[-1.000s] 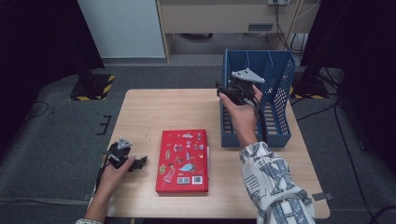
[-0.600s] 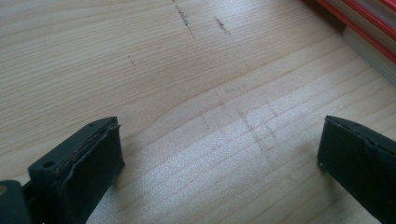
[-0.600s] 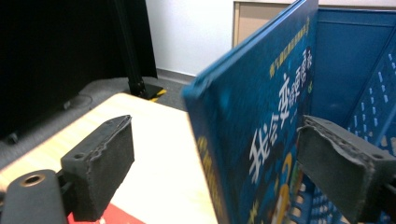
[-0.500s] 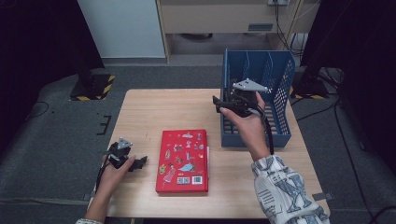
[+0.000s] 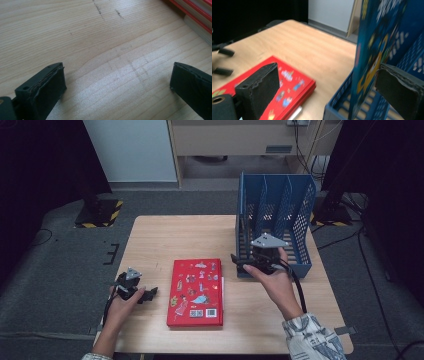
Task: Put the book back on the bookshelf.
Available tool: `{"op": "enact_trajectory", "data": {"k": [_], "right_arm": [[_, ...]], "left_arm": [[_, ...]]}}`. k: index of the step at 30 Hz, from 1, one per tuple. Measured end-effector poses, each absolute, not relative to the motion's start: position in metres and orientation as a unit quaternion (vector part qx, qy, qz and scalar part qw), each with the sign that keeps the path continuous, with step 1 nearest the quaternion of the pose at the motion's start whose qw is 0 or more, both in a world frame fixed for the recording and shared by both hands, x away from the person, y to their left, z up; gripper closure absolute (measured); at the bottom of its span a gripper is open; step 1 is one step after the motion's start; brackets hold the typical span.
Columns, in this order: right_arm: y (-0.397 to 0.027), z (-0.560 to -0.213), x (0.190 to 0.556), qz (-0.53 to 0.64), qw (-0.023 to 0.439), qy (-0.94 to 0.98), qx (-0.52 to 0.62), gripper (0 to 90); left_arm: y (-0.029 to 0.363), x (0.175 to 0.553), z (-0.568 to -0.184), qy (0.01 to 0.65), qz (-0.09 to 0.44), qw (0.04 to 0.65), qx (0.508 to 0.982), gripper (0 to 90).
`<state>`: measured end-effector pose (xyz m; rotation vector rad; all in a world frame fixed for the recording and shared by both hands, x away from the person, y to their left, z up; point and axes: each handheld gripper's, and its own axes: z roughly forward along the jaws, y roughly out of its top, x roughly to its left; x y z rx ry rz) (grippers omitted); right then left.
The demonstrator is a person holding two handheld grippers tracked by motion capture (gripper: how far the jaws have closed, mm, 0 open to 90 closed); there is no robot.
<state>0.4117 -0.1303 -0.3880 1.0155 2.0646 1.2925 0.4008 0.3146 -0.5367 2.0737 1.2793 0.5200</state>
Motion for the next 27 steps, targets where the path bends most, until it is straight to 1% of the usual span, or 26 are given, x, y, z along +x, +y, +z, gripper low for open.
{"op": "enact_trajectory", "data": {"k": [5,15,19,21,24,27], "right_arm": [[-0.139,-0.412,0.396,0.479,0.222,0.761,0.377,8.3],[-0.143,-0.443,0.373,0.461,0.209,0.777,0.375,12.2],[-0.136,-0.449,0.368,0.462,0.196,0.784,0.365,12.5],[-0.129,-0.453,0.366,0.465,0.179,0.791,0.356,11.8],[-0.118,-0.462,0.366,0.456,0.162,0.804,0.346,11.4],[-0.106,-0.472,0.367,0.444,0.137,0.818,0.338,11.6]], "left_arm": [[0.315,0.401,-0.537,0.487,0.198,0.319,0.789,0.0],[0.305,0.396,-0.537,0.484,0.197,0.319,0.791,0.0],[0.301,0.396,-0.536,0.477,0.19,0.318,0.797,0.0],[0.3,0.397,-0.535,0.479,0.19,0.315,0.797,0.3],[0.299,0.398,-0.532,0.478,0.192,0.319,0.796,3.1],[0.3,0.396,-0.526,0.479,0.193,0.335,0.788,3.5]]}}
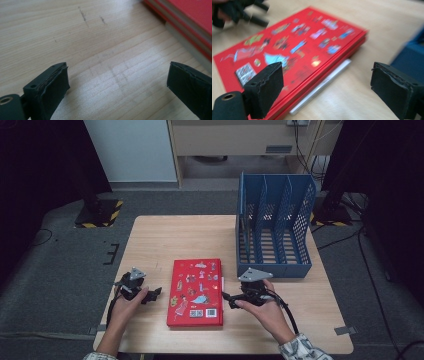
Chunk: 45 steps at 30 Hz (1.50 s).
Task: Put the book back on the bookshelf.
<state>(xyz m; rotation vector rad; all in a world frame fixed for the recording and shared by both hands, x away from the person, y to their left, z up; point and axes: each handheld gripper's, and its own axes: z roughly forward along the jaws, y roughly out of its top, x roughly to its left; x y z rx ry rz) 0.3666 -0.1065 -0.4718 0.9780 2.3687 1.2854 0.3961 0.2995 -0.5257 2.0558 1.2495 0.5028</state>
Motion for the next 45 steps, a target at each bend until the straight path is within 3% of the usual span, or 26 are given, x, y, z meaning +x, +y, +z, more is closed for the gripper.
{"op": "enact_trajectory", "data": {"k": [7,18,29,45], "right_arm": [[-0.092,-0.491,0.363,0.403,0.131,0.85,0.314,13.3],[-0.085,-0.496,0.349,0.414,0.098,0.848,0.317,13.7],[-0.079,-0.504,0.35,0.41,0.08,0.854,0.311,11.3],[-0.069,-0.505,0.35,0.408,0.071,0.86,0.297,8.1]], "left_arm": [[0.292,0.389,-0.508,0.456,0.2,0.377,0.781,4.1],[0.271,0.368,-0.503,0.433,0.173,0.386,0.796,4.6],[0.251,0.373,-0.505,0.408,0.164,0.397,0.806,4.0],[0.236,0.396,-0.517,0.403,0.094,0.414,0.811,5.2]]}}
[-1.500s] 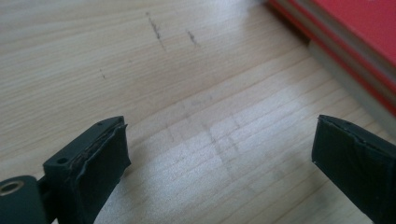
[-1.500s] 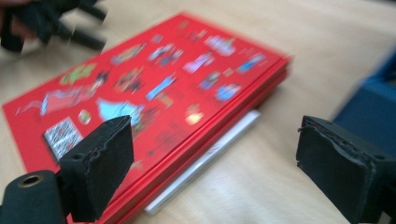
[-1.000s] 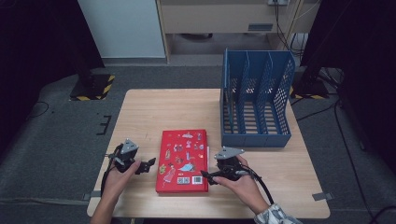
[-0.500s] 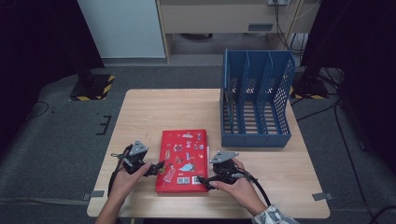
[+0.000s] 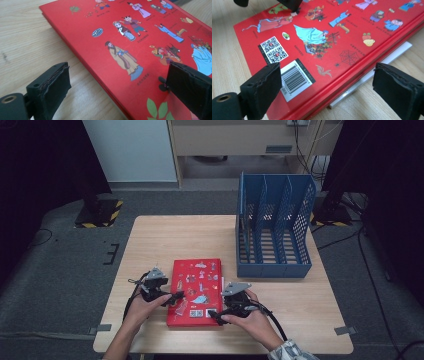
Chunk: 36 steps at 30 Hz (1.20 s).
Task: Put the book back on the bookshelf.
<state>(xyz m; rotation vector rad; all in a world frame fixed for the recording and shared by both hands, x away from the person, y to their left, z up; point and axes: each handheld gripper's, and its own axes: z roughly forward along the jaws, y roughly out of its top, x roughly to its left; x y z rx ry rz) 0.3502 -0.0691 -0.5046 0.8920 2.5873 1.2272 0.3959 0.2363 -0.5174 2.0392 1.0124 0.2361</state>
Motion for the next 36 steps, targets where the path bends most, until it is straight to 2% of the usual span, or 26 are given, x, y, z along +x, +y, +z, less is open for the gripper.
{"op": "enact_trajectory", "data": {"k": [17,25,36], "right_arm": [[-0.069,-0.513,0.368,0.408,0.052,0.854,0.318,2.9],[-0.064,-0.519,0.378,0.42,0.036,0.847,0.325,0.6],[-0.067,-0.524,0.382,0.436,0.012,0.835,0.335,0.5]], "left_arm": [[0.231,0.406,-0.524,0.401,0.059,0.427,0.809,2.2],[0.228,0.405,-0.521,0.397,0.068,0.42,0.813,2.6],[0.228,0.403,-0.515,0.393,0.081,0.424,0.812,8.7]]}}
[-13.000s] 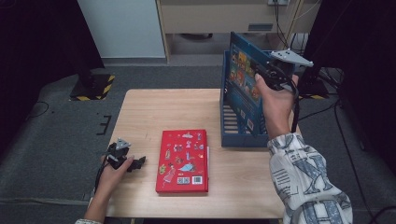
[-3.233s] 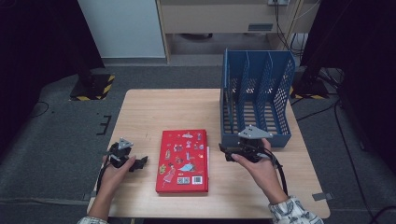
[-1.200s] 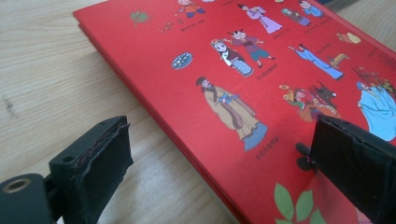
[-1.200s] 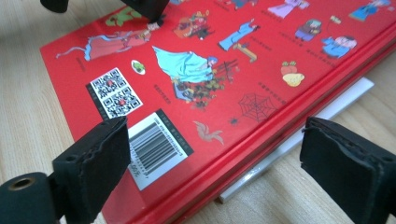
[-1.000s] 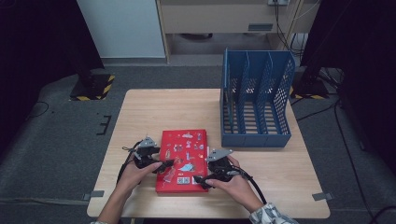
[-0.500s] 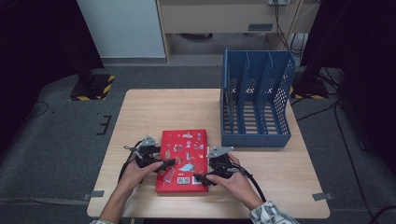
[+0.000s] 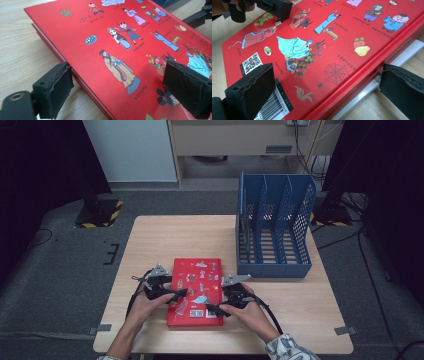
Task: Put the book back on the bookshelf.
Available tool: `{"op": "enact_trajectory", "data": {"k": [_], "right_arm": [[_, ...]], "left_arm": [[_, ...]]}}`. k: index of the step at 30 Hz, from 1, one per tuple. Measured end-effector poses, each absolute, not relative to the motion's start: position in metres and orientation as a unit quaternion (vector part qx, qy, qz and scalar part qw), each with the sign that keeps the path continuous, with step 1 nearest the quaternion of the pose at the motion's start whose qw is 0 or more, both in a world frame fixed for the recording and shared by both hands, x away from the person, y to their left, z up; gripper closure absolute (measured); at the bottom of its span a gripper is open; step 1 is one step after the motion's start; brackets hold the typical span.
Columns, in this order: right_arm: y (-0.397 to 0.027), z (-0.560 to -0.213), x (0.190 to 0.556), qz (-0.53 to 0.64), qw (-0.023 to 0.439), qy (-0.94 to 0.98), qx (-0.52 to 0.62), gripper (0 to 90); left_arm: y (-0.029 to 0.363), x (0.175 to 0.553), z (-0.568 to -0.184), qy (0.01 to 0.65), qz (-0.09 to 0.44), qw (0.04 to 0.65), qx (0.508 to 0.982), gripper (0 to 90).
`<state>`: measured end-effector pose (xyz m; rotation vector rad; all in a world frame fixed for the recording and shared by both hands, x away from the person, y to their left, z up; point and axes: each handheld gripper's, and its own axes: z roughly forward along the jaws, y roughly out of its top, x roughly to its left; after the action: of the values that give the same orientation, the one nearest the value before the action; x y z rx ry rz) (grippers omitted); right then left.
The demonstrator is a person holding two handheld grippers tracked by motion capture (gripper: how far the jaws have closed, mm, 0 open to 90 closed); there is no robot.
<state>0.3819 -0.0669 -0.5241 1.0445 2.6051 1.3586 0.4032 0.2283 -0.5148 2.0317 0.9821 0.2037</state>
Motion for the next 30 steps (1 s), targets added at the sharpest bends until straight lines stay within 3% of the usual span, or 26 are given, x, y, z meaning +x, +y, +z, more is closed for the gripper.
{"op": "enact_trajectory", "data": {"k": [13,30], "right_arm": [[-0.072,-0.528,0.389,0.437,-0.02,0.827,0.352,0.1],[-0.069,-0.518,0.386,0.429,0.006,0.833,0.349,1.7]], "left_arm": [[0.217,0.402,-0.512,0.383,0.078,0.417,0.821,9.6],[0.221,0.398,-0.503,0.376,0.092,0.433,0.814,14.3]]}}
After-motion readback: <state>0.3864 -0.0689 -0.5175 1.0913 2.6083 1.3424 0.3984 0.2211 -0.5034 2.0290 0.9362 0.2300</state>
